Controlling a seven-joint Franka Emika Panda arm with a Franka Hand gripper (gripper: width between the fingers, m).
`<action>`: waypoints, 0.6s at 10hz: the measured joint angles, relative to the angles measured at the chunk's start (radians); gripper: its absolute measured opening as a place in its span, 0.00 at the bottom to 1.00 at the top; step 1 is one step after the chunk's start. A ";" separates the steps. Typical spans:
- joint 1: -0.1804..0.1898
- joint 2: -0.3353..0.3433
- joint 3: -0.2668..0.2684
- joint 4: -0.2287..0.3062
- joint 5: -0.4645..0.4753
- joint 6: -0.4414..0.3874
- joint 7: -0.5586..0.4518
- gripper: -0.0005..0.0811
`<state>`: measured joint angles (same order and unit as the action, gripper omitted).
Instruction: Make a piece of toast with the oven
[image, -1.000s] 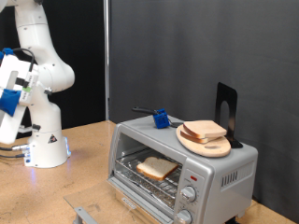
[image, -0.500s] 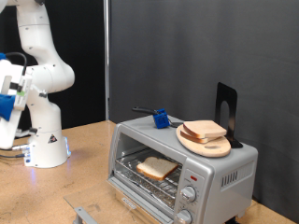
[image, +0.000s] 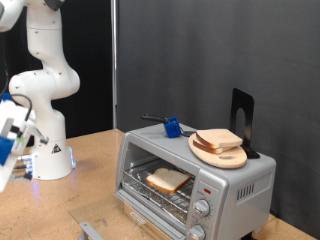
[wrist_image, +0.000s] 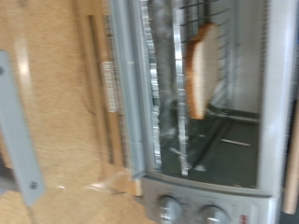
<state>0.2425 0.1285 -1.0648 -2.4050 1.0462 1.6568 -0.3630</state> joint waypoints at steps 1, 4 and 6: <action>-0.012 0.061 0.016 0.007 0.028 0.000 -0.037 0.99; -0.081 0.230 0.083 0.045 0.096 -0.003 -0.152 0.99; -0.138 0.329 0.136 0.079 0.151 -0.003 -0.223 0.99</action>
<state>0.1043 0.4574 -0.9292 -2.3259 1.1973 1.6536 -0.5862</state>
